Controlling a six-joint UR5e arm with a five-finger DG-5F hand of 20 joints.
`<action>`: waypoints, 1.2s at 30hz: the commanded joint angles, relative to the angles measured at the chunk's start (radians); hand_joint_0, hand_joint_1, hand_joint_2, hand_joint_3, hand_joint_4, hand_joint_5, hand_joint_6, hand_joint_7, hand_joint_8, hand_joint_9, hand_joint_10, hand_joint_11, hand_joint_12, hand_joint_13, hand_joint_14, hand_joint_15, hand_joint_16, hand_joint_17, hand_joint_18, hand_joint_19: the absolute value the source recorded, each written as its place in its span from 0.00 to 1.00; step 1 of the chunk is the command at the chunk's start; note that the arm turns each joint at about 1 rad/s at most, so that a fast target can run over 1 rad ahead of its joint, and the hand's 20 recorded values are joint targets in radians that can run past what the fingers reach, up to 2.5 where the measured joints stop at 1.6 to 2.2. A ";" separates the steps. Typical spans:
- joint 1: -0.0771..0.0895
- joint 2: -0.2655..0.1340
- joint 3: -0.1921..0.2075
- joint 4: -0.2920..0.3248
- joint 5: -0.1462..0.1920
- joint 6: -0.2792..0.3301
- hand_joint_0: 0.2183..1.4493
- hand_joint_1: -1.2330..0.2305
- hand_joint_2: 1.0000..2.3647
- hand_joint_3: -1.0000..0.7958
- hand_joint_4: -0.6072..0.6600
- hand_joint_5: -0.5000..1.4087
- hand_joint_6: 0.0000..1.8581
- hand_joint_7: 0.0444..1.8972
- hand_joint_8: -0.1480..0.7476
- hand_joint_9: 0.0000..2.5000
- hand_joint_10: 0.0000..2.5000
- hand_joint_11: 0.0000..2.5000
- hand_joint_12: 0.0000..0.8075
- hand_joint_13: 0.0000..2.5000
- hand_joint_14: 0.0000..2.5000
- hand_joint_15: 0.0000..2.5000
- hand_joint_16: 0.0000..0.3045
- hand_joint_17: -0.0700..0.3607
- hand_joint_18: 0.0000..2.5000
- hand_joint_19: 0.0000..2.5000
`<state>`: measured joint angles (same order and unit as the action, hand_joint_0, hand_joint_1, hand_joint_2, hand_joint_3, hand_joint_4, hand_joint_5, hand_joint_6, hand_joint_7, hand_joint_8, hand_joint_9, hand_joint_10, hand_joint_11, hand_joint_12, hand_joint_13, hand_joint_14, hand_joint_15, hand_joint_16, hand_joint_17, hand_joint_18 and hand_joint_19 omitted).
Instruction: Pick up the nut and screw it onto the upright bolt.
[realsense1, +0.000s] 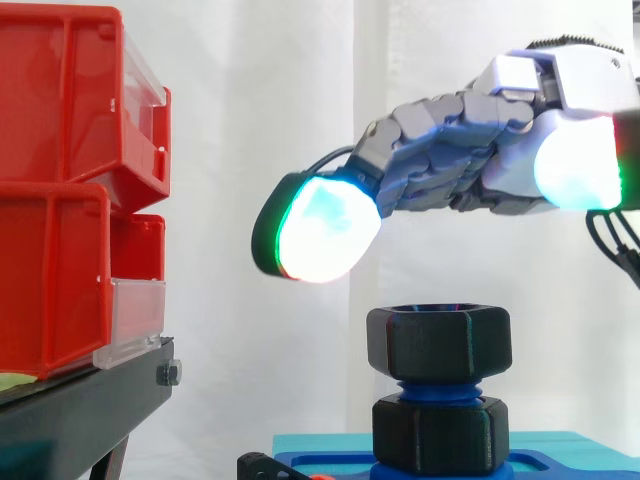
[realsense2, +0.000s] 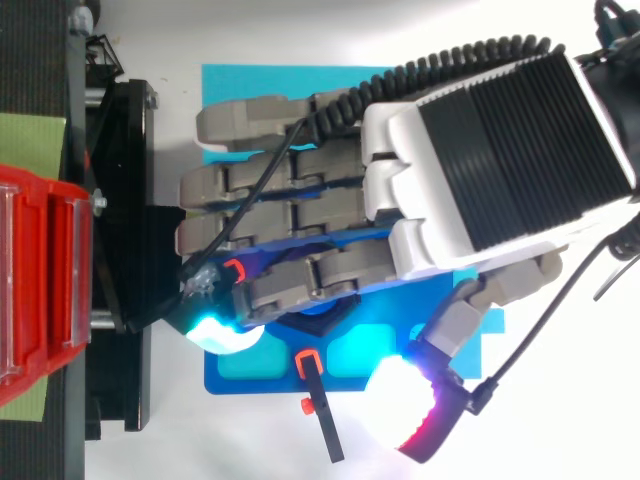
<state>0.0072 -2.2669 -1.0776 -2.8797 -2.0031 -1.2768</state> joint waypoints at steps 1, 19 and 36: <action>0.002 -0.013 0.002 0.025 0.001 0.011 0.18 0.63 0.00 0.28 0.54 0.15 0.27 0.25 0.40 0.10 0.00 0.00 0.48 0.04 0.00 0.00 0.21 0.49 0.00 0.00; 0.002 -0.033 0.001 0.023 0.004 0.014 0.18 0.64 0.00 0.28 0.59 0.17 0.27 0.32 0.43 0.12 0.00 0.00 0.50 0.07 0.00 0.00 0.21 0.49 0.00 0.00; -0.010 -0.031 -0.019 0.023 -0.013 0.013 0.20 0.62 0.00 0.28 0.64 0.19 0.27 0.36 0.49 0.18 0.00 0.00 0.48 0.14 0.00 0.00 0.20 0.47 0.00 0.00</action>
<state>-0.0027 -2.2981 -1.0871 -2.8667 -2.0153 -1.2640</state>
